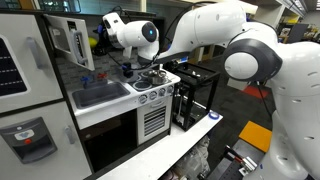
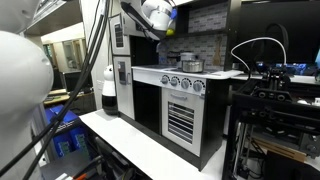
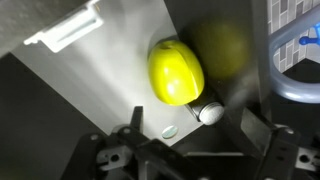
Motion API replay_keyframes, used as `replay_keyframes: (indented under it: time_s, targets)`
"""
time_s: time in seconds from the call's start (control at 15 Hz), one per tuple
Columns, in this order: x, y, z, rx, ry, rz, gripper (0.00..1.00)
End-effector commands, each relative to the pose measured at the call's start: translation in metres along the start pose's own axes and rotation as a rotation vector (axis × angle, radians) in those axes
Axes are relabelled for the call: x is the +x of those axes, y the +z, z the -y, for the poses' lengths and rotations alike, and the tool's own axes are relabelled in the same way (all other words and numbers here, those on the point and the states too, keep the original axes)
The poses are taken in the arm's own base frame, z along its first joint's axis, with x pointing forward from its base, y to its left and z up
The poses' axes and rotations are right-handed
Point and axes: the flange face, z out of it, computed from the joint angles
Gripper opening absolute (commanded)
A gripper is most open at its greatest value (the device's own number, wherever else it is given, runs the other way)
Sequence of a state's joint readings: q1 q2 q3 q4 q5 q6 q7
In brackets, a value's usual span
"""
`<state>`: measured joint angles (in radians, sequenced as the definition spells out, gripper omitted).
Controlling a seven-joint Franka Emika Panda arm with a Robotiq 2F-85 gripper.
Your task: Open the oven door and remove the yellow object.
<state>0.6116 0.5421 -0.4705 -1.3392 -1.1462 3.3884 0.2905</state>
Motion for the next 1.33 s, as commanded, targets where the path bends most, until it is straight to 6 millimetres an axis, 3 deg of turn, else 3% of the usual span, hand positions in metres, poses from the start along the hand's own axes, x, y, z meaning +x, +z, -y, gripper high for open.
replay_keyframes:
  time_s: [0.0, 0.4, 1.07, 1.27]
  targets:
    - [0.001, -0.007, 0.006, 0.030, -0.056, 0.006, 1.00]
    - [0.003, 0.000, -0.004, -0.002, -0.141, 0.046, 1.00]
    - [-0.006, 0.017, -0.039, -0.078, -0.210, 0.118, 1.00]
    - [-0.007, 0.025, -0.038, -0.087, -0.208, 0.105, 1.00]
